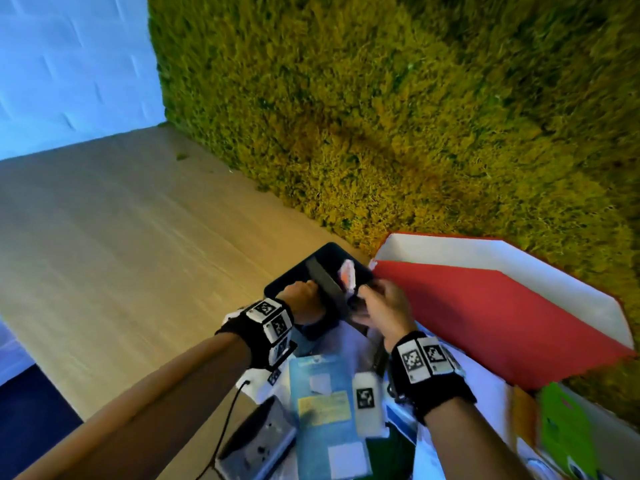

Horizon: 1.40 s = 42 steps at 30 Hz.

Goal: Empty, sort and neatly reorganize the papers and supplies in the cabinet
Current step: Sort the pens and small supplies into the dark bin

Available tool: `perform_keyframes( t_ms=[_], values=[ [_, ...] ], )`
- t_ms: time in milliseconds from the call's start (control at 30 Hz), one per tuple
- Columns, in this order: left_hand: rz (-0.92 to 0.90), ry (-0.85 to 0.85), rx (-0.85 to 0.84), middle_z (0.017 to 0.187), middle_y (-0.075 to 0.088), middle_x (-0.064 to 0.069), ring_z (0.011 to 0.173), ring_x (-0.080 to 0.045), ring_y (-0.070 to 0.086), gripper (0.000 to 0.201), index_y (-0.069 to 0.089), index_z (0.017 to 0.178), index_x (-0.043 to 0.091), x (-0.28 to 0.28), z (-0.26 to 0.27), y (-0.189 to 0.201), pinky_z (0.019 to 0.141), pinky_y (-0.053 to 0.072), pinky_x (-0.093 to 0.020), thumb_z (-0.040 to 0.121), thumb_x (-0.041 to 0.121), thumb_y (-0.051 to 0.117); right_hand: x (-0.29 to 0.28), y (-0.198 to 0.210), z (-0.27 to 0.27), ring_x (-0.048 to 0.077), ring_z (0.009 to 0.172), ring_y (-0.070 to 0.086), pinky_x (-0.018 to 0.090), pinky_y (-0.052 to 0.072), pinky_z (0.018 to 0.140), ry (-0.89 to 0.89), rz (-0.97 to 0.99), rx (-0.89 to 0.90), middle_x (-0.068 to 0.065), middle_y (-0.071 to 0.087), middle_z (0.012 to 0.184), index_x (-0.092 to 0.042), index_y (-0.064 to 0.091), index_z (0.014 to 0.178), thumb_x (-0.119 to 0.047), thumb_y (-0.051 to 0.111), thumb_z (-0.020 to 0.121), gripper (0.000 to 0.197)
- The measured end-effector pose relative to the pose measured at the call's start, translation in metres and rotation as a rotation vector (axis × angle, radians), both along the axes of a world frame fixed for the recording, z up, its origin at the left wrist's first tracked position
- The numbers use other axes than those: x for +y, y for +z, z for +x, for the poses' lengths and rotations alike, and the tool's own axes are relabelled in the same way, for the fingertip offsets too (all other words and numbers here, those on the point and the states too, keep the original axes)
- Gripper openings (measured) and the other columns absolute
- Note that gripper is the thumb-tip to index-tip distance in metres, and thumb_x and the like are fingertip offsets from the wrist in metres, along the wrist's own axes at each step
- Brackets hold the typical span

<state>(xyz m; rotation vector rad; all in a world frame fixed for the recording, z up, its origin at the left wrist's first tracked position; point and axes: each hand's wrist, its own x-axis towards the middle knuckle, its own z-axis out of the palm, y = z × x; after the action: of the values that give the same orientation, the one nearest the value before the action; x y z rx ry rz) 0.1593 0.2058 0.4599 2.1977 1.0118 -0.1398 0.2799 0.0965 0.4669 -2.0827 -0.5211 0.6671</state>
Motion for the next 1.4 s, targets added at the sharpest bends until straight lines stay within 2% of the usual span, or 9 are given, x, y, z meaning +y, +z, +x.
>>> perform_keyframes(
  t_ms=[133, 267, 400, 600, 733, 867, 1033, 1200, 1400],
  values=[
    [-0.093, -0.062, -0.037, 0.138, 0.049, -0.025, 0.124, -0.037, 0.051, 0.038, 0.044, 0.135, -0.006, -0.003, 0.003, -0.005, 0.095, 0.038, -0.040, 0.105, 0.013, 0.031, 0.019, -0.002, -0.015, 0.027, 0.097, 0.066, 0.047, 0.052, 0.087, 0.112, -0.140, -0.133, -0.002, 0.072, 0.094, -0.036, 0.059, 0.102, -0.037, 0.061, 0.068, 0.034],
    [-0.079, -0.094, -0.014, 0.137, 0.053, -0.023, 0.124, -0.036, 0.053, 0.038, 0.043, 0.136, -0.002, 0.008, 0.007, -0.006, 0.096, 0.039, -0.037, 0.103, 0.018, 0.038, 0.027, -0.002, -0.020, 0.027, 0.101, 0.064, 0.035, 0.049, 0.086, 0.184, -0.242, -0.234, 0.007, 0.071, 0.104, -0.018, 0.063, 0.115, -0.021, 0.064, 0.082, 0.033],
    [-0.042, -0.236, 0.073, 0.139, 0.051, -0.022, 0.127, -0.034, 0.051, 0.037, 0.051, 0.133, -0.003, 0.017, 0.008, -0.009, 0.099, 0.039, -0.035, 0.103, 0.015, 0.038, 0.033, -0.009, -0.018, 0.029, 0.103, 0.064, 0.037, 0.050, 0.084, 0.244, -0.286, -0.357, 0.009, 0.071, 0.105, -0.017, 0.063, 0.109, -0.029, 0.070, 0.080, 0.032],
    [0.100, -0.247, 0.137, 0.139, 0.051, -0.018, 0.128, -0.033, 0.050, 0.039, 0.051, 0.134, 0.004, 0.025, 0.005, -0.011, 0.098, 0.043, -0.036, 0.099, 0.021, 0.048, 0.048, -0.001, -0.017, 0.034, 0.106, 0.059, 0.036, 0.046, 0.082, 0.275, -0.398, -0.643, 0.013, 0.066, 0.113, -0.018, 0.059, 0.116, -0.034, 0.062, 0.086, 0.034],
    [0.124, -0.225, 0.170, 0.138, 0.052, -0.016, 0.127, -0.033, 0.052, 0.040, 0.053, 0.133, 0.006, 0.026, 0.003, -0.018, 0.096, 0.047, -0.039, 0.094, 0.014, 0.053, 0.057, 0.015, -0.008, 0.035, 0.100, 0.059, 0.039, 0.046, 0.078, 0.068, -0.269, -0.774, 0.013, 0.065, 0.104, -0.015, 0.060, 0.104, -0.034, 0.059, 0.084, 0.028],
    [0.093, -0.263, 0.176, 0.134, 0.055, -0.014, 0.123, -0.033, 0.055, 0.037, 0.057, 0.129, 0.006, 0.025, 0.006, -0.023, 0.093, 0.048, -0.039, 0.093, 0.007, 0.052, 0.079, 0.016, 0.008, 0.033, 0.108, 0.045, 0.040, 0.037, 0.094, 0.179, -0.282, -0.865, 0.011, 0.052, 0.107, -0.013, 0.063, 0.102, -0.032, 0.061, 0.082, 0.028],
    [0.061, -0.269, 0.138, 0.131, 0.055, -0.014, 0.120, -0.034, 0.055, 0.040, 0.052, 0.128, 0.007, 0.030, 0.005, -0.030, 0.090, 0.049, -0.040, 0.089, 0.002, 0.057, 0.101, -0.013, 0.009, 0.034, 0.120, 0.043, 0.042, 0.036, 0.102, 0.255, -0.279, -0.677, 0.013, 0.050, 0.126, -0.021, 0.052, 0.124, -0.022, 0.059, 0.087, 0.037],
    [0.064, -0.289, 0.144, 0.133, 0.051, -0.013, 0.124, -0.035, 0.052, 0.052, 0.040, 0.138, 0.014, 0.029, 0.005, -0.033, 0.095, 0.048, -0.042, 0.089, 0.007, 0.058, 0.092, -0.015, 0.018, 0.028, 0.120, 0.047, 0.034, 0.036, 0.099, 0.254, -0.136, -0.604, 0.009, 0.054, 0.125, -0.018, 0.054, 0.124, -0.010, 0.065, 0.085, 0.041],
    [0.080, -0.332, 0.125, 0.131, 0.054, -0.014, 0.121, -0.035, 0.055, 0.049, 0.042, 0.136, 0.014, 0.029, 0.008, -0.038, 0.094, 0.049, -0.043, 0.090, 0.011, 0.058, 0.063, -0.004, 0.016, 0.021, 0.107, 0.055, 0.027, 0.042, 0.091, 0.365, 0.219, -0.804, -0.002, 0.047, 0.116, -0.022, 0.051, 0.118, -0.002, 0.066, 0.080, 0.047]
  ],
)
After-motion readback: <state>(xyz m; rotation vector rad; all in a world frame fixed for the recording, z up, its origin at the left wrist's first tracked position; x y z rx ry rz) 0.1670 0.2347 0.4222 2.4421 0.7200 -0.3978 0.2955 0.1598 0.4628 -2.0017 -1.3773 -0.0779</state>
